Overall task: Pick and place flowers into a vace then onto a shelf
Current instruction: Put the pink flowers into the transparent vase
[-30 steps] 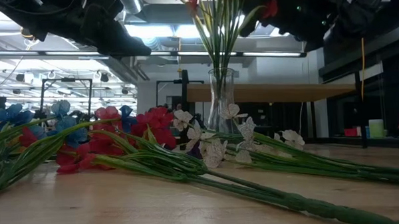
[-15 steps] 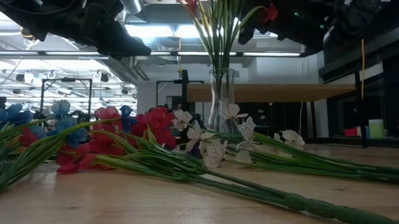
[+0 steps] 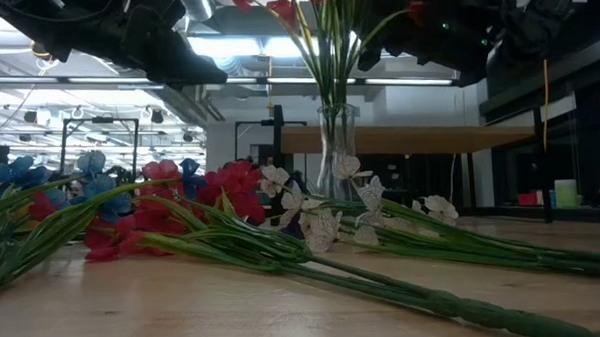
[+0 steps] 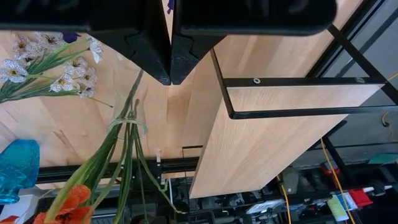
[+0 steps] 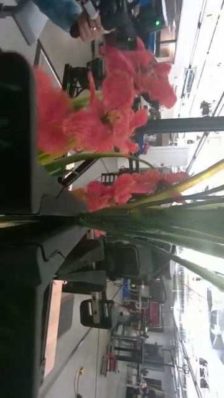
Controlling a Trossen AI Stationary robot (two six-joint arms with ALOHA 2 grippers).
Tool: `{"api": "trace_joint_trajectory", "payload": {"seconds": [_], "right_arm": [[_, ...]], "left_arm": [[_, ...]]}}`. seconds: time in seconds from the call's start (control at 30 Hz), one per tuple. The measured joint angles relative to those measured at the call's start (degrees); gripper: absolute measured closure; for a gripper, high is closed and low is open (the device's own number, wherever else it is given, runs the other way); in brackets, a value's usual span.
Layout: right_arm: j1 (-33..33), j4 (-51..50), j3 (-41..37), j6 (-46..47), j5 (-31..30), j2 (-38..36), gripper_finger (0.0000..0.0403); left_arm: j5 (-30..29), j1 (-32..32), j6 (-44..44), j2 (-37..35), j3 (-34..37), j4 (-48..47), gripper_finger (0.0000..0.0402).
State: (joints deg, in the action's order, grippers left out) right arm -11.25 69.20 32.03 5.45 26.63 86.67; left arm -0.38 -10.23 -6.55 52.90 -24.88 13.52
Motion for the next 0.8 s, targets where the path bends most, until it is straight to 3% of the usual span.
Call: {"api": "trace_joint_trajectory", "payload": {"seconds": [0.8], "right_arm": [[0.0,-1.4,-0.9,-1.7,-1.6,0.0,0.0398]], "left_arm": [[0.0,0.0,1.3,0.0,0.0,0.0,0.0394]]}}
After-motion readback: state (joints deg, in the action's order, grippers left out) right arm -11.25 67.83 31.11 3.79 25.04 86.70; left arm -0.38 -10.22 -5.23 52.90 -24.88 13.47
